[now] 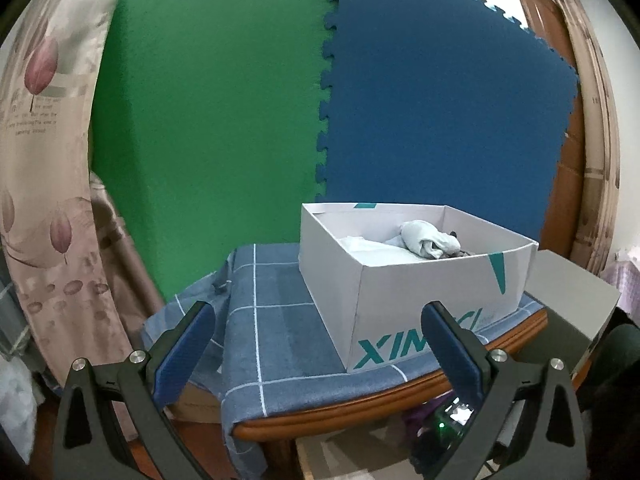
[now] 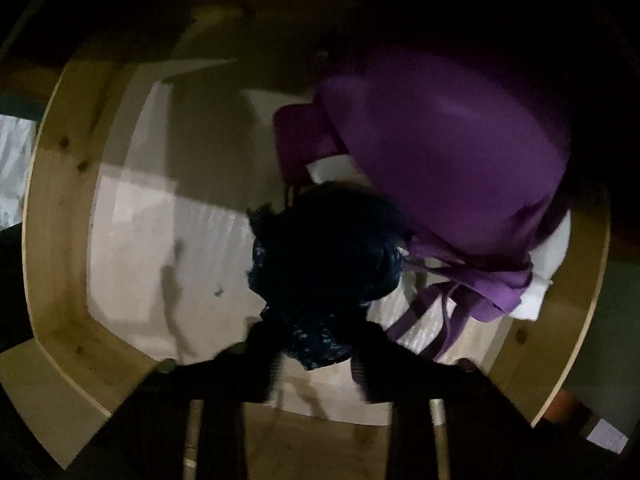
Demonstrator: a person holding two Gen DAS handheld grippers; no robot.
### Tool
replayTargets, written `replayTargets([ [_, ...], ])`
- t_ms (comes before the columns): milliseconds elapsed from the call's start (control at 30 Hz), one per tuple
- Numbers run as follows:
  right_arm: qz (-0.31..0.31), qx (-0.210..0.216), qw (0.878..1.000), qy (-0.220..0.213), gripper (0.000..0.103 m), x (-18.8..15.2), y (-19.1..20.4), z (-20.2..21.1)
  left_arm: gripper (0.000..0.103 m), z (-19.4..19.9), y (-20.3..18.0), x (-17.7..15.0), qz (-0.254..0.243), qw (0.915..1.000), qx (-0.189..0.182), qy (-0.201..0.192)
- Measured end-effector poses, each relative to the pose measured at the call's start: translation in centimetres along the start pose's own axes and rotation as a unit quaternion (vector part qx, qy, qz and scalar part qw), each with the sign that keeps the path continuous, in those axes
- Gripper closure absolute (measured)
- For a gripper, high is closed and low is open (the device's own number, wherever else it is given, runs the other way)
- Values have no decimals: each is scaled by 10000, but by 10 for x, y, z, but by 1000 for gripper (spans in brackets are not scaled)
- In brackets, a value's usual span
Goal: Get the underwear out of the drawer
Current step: 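Grasp the navy lace underwear with the right gripper and lift it out, then carry the navy lace underwear with the right gripper over the box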
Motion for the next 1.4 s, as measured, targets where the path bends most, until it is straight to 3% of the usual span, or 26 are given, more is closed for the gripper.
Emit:
replayTargets([
  [200,244,199,9988,-371,84,-29,-5,29,1,-2,4,-5,33,9999,40,102],
  [467,196,630,9850,-1592,84,-71,-25,135,1,-13,10,-12,237,9992,86,319],
  [733,-142,617,9675,-2450,84,-90,-78,222,1,-25,7,-18,222,9979,196,581],
  [1067,-501,552,9184,-3886,84,-102,-139,366,1,-30,-14,-23,-201,9967,238,756],
  [1233,-371,439,8911,-4501,84,-84,-141,438,1,-31,-21,-26,-366,9957,267,808],
  [1400,-268,399,8748,-4821,84,-54,-131,486,1,-33,-21,-29,-387,9951,270,873],
])
Point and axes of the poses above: each gripper's, at about its wrist camera, not at the fingertips, and z roughly against the way its jaws point, y to its left, x to its top, the point moved 8 cm from there along -z, roughly the way its jaws point, and after that the axes turned 9 degrees about -z, right-handed, at the moved point
